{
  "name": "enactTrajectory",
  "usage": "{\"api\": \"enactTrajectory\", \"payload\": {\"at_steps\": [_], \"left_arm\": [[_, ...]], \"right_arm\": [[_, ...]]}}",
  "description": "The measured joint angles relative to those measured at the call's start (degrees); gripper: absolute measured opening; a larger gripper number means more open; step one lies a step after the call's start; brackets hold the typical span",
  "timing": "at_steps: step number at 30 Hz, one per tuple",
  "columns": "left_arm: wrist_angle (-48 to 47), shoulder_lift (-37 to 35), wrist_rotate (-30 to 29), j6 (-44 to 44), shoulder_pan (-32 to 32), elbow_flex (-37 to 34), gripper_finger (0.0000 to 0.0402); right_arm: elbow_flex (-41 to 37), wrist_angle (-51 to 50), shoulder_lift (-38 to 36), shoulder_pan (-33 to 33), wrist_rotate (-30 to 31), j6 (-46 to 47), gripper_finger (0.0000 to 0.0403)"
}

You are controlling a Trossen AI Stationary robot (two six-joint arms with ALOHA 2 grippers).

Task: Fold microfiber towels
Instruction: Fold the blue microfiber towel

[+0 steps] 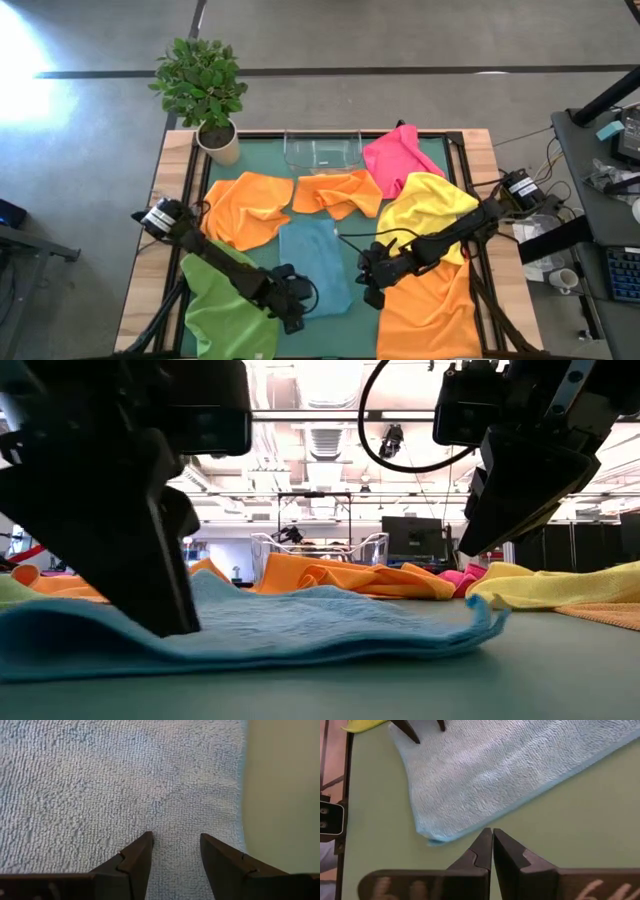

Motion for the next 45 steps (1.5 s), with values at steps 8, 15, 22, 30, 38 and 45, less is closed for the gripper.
{"api": "enactTrajectory", "payload": {"at_steps": [8,15,22,30,38,45], "left_arm": [[-19.7,-5.6,-0.1,3.0,-0.3,5.1,0.0154],[-26.8,-8.7,-1.1,3.1,-3.7,7.2,0.0154],[-25.6,-8.7,-4.2,5.3,-10.4,6.8,0.0154],[-17.1,-6.4,-7.0,14.8,-12.7,6.2,0.0154],[-14.5,-3.2,-7.0,16.6,-12.5,6.2,0.0154],[-14.2,-1.3,-7.3,16.6,-12.4,6.0,0.0154]], "right_arm": [[2.0,0.0,0.0,0.1,-0.6,-4.7,0.0018],[6.4,0.0,0.0,0.1,-0.6,-10.7,0.0072],[9.1,0.0,1.8,0.3,-1.4,-19.3,0.0129],[10.7,0.0,7.3,1.8,-1.7,-30.1,0.0154],[14.9,0.2,11.8,3.5,-2.0,-34.0,0.0155],[18.4,0.0,17.3,3.5,-6.0,-36.3,0.0155]]}}
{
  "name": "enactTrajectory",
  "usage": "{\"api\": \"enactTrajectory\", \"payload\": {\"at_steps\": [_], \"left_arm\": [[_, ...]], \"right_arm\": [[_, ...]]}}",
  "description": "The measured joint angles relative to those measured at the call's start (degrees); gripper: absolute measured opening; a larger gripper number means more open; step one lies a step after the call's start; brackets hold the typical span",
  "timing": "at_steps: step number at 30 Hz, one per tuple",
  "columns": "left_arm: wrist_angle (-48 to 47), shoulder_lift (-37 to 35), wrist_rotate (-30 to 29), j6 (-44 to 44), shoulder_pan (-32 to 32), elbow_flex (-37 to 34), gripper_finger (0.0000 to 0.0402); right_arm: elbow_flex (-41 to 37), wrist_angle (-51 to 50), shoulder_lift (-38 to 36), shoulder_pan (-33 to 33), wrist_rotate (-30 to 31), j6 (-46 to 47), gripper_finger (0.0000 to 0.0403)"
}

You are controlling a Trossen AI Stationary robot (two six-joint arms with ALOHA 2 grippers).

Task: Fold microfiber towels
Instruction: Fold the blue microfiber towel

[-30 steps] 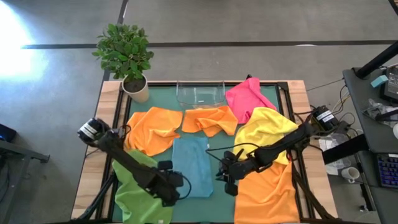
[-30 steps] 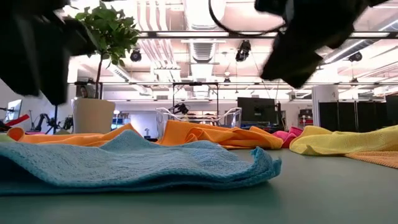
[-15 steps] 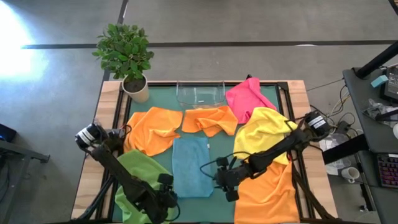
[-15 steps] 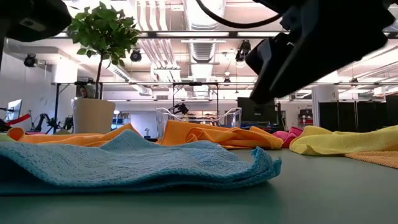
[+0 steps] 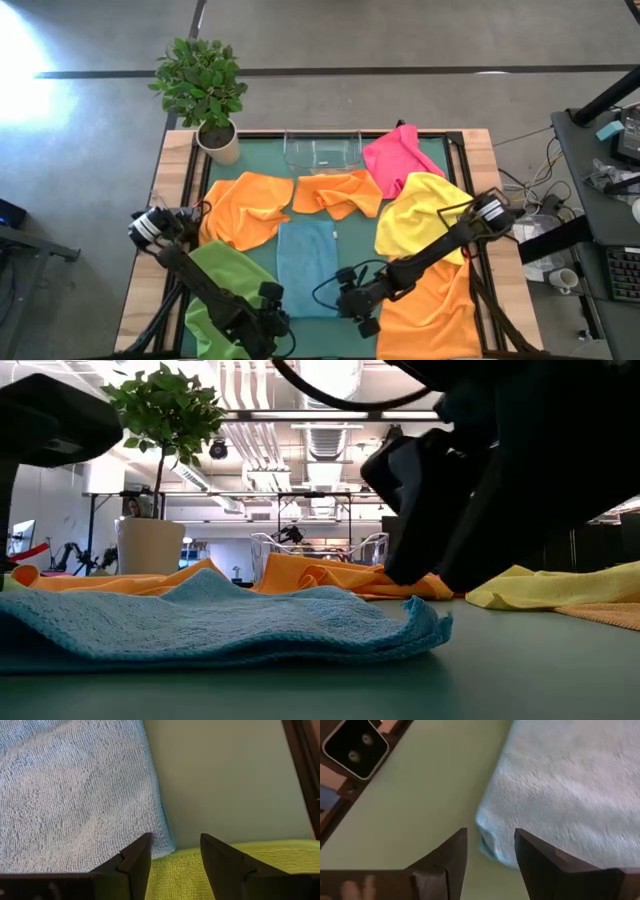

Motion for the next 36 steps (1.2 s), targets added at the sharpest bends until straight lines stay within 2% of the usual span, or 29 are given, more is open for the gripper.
{"api": "enactTrajectory", "payload": {"at_steps": [27,31,36], "left_arm": [[0.9,0.6,-0.3,-0.3,4.4,-4.1,0.0152],[1.7,0.6,-0.3,-0.2,4.4,-4.0,0.0125],[3.7,0.8,-0.8,-0.2,4.6,-3.8,0.0066]], "right_arm": [[-0.5,-1.2,1.8,-1.8,0.0,-1.7,0.0154],[-0.6,-1.2,1.8,-1.8,-0.5,-2.2,0.0142],[-0.7,-0.9,1.8,-2.0,-0.5,-2.4,0.0125]]}}
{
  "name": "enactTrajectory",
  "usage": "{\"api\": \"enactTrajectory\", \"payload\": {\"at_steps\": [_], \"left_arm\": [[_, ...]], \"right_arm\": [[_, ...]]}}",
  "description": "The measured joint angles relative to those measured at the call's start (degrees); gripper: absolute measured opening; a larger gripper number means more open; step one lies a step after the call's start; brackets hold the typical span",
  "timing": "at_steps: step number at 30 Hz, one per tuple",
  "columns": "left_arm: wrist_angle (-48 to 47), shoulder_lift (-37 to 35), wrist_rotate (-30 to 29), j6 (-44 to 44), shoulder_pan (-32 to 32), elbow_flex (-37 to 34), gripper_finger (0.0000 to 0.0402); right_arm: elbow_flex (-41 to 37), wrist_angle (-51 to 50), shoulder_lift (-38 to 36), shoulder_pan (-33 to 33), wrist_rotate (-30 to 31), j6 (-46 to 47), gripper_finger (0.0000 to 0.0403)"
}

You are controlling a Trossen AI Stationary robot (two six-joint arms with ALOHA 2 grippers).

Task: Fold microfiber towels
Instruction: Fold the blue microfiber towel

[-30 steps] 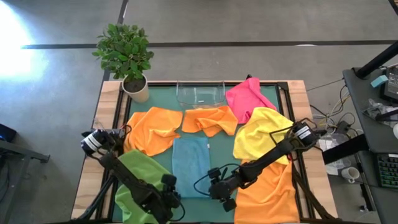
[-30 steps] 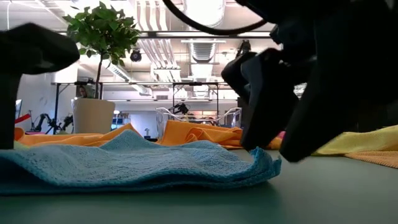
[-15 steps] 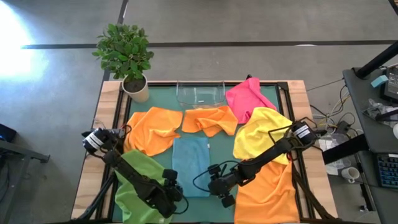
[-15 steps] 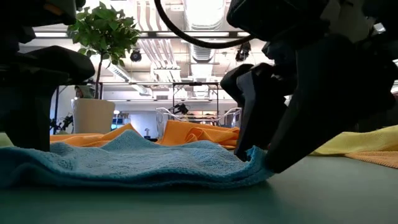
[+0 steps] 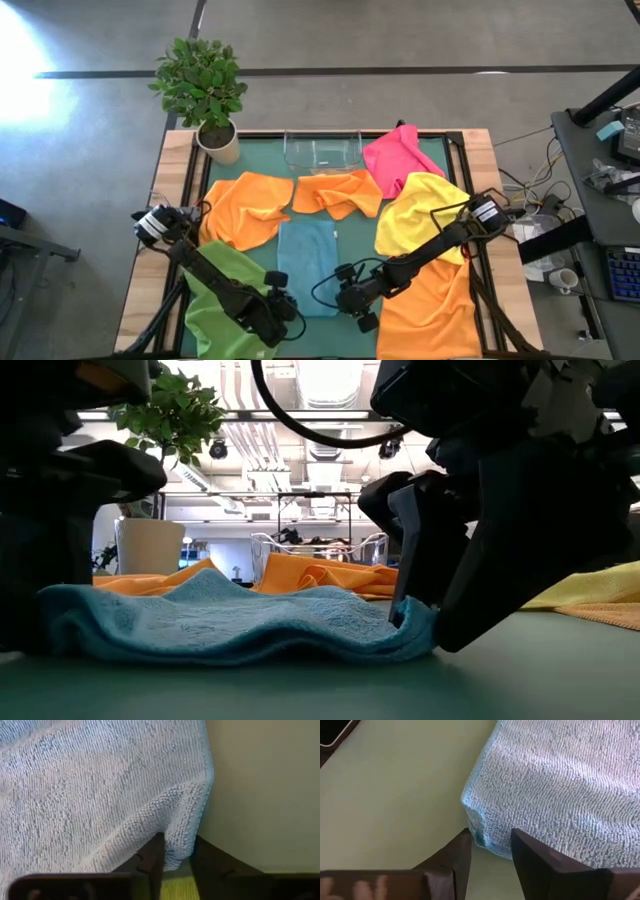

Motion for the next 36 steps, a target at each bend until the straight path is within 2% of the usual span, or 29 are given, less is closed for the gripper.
{"api": "enactTrajectory", "payload": {"at_steps": [6,11,16,22,27,31,36], "left_arm": [[0.8,0.0,0.5,0.0,0.1,0.0,0.0008],[0.9,0.0,0.8,-2.9,0.5,0.1,0.0008],[0.9,-1.0,3.1,-4.4,0.7,0.3,0.0008],[0.8,-2.4,11.8,-4.4,1.5,3.1,0.0008],[0.8,-2.5,14.3,-4.4,1.8,6.6,0.0008],[-4.0,-2.6,14.5,-4.5,1.7,9.2,0.0008],[-15.1,-3.0,13.0,-7.6,2.2,11.6,0.0008]], "right_arm": [[0.0,0.1,0.0,0.0,-3.1,0.5,0.0067],[0.0,0.1,0.0,0.0,-5.6,1.3,0.0014],[0.0,-0.5,-0.1,0.0,-7.2,3.9,0.0009],[0.0,-2.5,-1.8,0.0,-7.4,6.3,0.0009],[0.3,-4.4,-5.6,0.4,-7.0,10.4,0.0009],[0.3,-4.8,-8.7,1.0,-2.5,14.6,0.0009],[0.3,-7.6,-9.7,0.4,4.4,17.5,0.0009]]}}
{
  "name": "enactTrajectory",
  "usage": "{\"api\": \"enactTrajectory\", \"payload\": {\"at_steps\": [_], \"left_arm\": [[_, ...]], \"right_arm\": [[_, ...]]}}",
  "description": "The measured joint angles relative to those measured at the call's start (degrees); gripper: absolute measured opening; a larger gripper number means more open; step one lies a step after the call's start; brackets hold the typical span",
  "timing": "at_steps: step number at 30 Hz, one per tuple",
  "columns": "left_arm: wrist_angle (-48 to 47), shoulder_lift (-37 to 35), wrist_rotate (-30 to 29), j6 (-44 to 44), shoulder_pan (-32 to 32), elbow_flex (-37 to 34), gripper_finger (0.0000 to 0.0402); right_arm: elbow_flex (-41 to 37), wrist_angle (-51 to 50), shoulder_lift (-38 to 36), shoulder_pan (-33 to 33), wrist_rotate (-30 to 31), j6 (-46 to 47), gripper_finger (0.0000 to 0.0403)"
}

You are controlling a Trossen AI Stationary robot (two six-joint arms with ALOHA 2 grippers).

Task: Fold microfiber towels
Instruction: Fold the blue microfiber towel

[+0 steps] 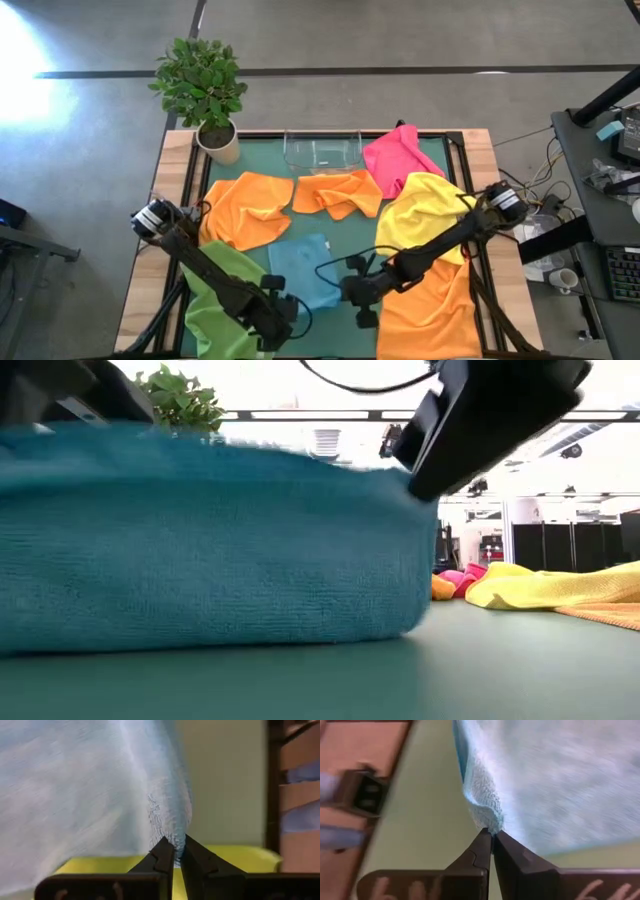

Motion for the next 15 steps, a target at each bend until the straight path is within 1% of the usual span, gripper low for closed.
{"api": "enactTrajectory", "payload": {"at_steps": [3,8,11,15], "left_arm": [[-5.1,-0.6,-1.7,-1.2,0.9,0.3,0.0008],[-10.3,-0.9,-2.2,-1.4,3.4,0.2,0.0008],[-15.0,-0.9,-2.9,-2.0,5.4,0.1,0.0008],[-22.2,-1.0,-6.0,-4.3,8.2,0.1,0.0008]], "right_arm": [[0.0,-1.8,0.0,-1.0,3.5,2.3,0.0009],[0.0,-2.5,0.0,-3.5,13.7,7.7,0.0009],[0.0,-2.4,0.0,-5.6,14.8,8.4,0.0008],[0.0,-2.4,0.2,-8.4,16.2,8.4,0.0008]]}}
